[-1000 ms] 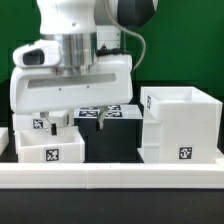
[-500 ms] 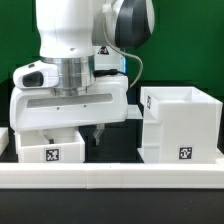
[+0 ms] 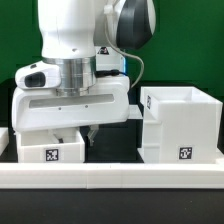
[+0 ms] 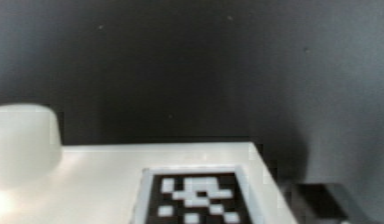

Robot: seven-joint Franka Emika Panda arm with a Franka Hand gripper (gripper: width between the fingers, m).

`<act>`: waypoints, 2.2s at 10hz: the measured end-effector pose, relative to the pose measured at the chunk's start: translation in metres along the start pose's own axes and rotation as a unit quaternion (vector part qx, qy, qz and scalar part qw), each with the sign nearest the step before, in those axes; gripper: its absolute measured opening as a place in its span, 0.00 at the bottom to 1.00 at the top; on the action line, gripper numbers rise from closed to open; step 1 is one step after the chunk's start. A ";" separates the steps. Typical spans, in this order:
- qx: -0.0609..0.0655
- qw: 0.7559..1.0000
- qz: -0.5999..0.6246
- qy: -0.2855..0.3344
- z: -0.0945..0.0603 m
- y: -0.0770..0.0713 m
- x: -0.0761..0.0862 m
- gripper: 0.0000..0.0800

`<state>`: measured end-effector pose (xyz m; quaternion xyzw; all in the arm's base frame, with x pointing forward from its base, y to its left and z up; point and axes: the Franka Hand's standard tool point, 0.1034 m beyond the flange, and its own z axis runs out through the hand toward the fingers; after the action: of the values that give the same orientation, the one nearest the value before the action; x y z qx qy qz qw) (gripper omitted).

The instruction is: Assemble drawer

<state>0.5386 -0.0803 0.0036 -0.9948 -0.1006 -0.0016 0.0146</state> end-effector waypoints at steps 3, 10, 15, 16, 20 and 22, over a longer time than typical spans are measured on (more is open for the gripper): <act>0.000 1.000 0.000 0.000 0.000 0.000 0.000 0.05; 0.000 0.999 -0.037 0.003 -0.012 -0.011 -0.001 0.05; 0.011 0.992 -0.122 -0.017 -0.015 -0.019 -0.014 0.05; 0.011 0.992 -0.122 -0.018 -0.014 -0.019 -0.014 0.05; -0.024 0.926 -0.376 -0.010 -0.012 -0.036 -0.013 0.05; -0.023 0.909 -0.417 -0.015 -0.011 -0.035 -0.015 0.05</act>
Offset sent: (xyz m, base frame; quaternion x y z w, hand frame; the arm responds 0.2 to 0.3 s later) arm 0.0000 0.0000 0.0000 0.0000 0.0000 0.0000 1.0000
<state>0.5168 -0.0499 0.0160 -0.8623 -0.5063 0.0054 -0.0118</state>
